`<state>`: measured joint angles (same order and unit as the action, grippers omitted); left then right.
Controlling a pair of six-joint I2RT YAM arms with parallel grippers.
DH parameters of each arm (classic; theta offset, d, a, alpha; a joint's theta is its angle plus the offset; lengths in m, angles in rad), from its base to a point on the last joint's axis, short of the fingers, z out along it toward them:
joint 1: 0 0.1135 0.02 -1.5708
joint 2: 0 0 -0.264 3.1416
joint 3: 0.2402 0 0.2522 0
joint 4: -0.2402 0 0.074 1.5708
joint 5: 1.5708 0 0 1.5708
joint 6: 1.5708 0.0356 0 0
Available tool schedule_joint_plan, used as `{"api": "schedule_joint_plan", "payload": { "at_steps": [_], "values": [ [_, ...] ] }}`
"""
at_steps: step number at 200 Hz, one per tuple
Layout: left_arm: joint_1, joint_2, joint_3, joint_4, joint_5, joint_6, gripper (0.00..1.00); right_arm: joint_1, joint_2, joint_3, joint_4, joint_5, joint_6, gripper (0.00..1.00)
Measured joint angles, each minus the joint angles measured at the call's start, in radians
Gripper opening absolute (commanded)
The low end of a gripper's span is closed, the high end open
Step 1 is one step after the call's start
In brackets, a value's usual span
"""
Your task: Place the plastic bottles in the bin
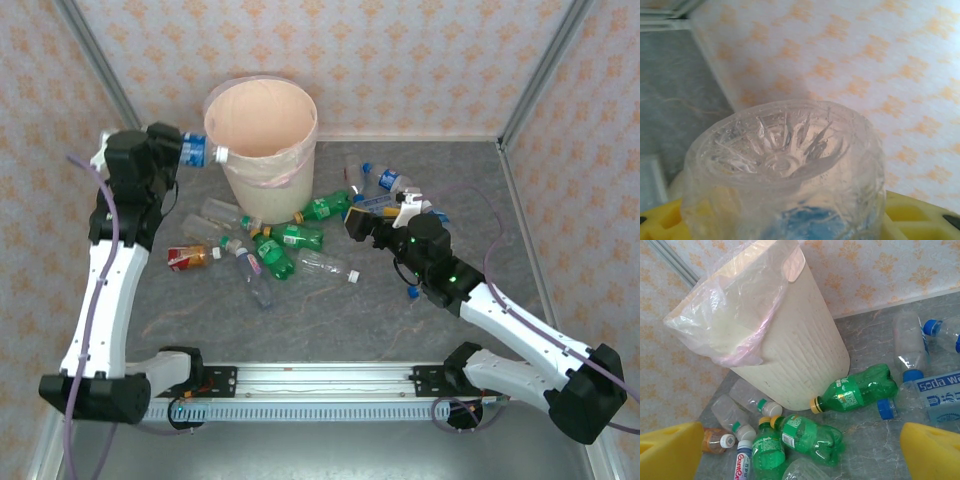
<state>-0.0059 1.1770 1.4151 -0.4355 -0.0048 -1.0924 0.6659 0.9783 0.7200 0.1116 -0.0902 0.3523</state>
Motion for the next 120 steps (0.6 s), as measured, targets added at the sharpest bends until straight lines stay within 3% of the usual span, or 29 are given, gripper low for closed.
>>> {"api": "schedule_joint_plan", "payload": {
  "at_steps": [69,120],
  "values": [
    [-0.174,0.387,0.389,0.006,-0.027,0.153,0.56,0.085,-0.002,0.001,-0.006,0.002,0.022,1.0],
    [-0.256,0.575,0.542,-0.071,-0.1,0.329,0.55,0.145,-0.001,0.028,-0.03,0.035,0.022,1.0]
  ]
}}
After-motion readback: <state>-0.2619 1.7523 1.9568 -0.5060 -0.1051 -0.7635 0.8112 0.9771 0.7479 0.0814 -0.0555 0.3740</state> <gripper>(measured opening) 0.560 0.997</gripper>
